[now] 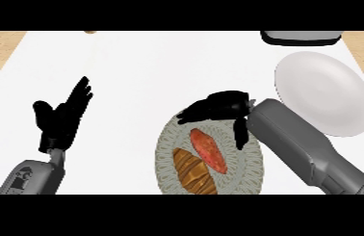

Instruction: Pick the sweet potato from the placemat and place it in the plate

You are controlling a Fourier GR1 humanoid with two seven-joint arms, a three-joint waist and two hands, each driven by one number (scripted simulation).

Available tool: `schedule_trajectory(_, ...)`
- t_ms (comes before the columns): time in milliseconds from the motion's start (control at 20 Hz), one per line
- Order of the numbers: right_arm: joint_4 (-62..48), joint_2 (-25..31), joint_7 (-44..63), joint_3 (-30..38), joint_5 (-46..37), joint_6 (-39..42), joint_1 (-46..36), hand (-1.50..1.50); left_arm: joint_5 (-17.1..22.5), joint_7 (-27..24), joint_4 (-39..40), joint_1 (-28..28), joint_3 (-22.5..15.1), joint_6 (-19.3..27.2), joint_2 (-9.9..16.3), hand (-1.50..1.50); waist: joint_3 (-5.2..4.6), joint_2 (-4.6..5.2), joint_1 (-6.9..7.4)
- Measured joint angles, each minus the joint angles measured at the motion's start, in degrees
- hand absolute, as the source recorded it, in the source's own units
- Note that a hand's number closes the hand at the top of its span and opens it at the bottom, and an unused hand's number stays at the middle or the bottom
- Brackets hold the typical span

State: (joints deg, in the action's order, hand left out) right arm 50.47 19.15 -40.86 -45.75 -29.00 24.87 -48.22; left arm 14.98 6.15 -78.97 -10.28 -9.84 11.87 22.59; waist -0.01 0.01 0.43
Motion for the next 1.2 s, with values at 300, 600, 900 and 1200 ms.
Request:
schedule_trajectory(300,1.8,-2.6,2.9,1.1,-4.1,1.0,2.0,-1.50,-0.7,1.3,-1.7,1.2,1.9,-1.7,-0.2,0.00,0.00,-0.04,-0.11)
schedule_trajectory(600,1.7,-5.2,3.1,3.0,-9.2,0.8,3.7,-1.50,-2.4,2.5,-2.0,0.7,3.6,-2.5,-1.4,0.00,0.01,-0.01,-0.15)
schedule_trajectory(900,2.2,-5.6,2.2,1.9,-14.2,0.8,4.6,1.50,-3.0,2.2,-1.6,1.0,5.3,-4.2,-2.0,0.00,-0.13,-0.23,-0.10)
schedule_trajectory(1200,3.8,-5.9,0.0,0.6,-16.4,-0.6,4.7,1.50,-3.5,2.8,-1.2,0.4,5.8,-5.1,-2.5,0.00,-0.14,-0.48,-0.13)
